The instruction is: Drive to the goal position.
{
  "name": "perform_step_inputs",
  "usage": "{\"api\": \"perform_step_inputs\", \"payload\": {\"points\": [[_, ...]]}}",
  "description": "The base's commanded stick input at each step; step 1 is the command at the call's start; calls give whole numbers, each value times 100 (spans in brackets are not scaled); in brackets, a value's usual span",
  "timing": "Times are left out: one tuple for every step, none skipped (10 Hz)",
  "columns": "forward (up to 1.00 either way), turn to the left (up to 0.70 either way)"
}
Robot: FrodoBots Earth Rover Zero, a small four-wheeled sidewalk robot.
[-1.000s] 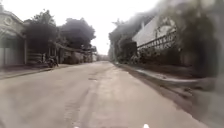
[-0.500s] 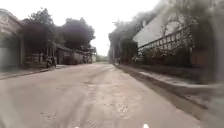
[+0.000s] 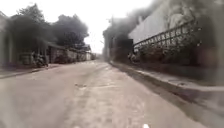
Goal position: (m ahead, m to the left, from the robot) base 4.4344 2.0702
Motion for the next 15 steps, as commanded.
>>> {"api": "perform_step_inputs", "payload": {"points": [[70, 0], [70, 0], [70, 0], [70, 0], [70, 0], [70, 6], [70, 5], [70, 32], [70, 7], [70, 13], [70, 6], [70, 0], [70, 5], [70, 1], [70, 12]]}}
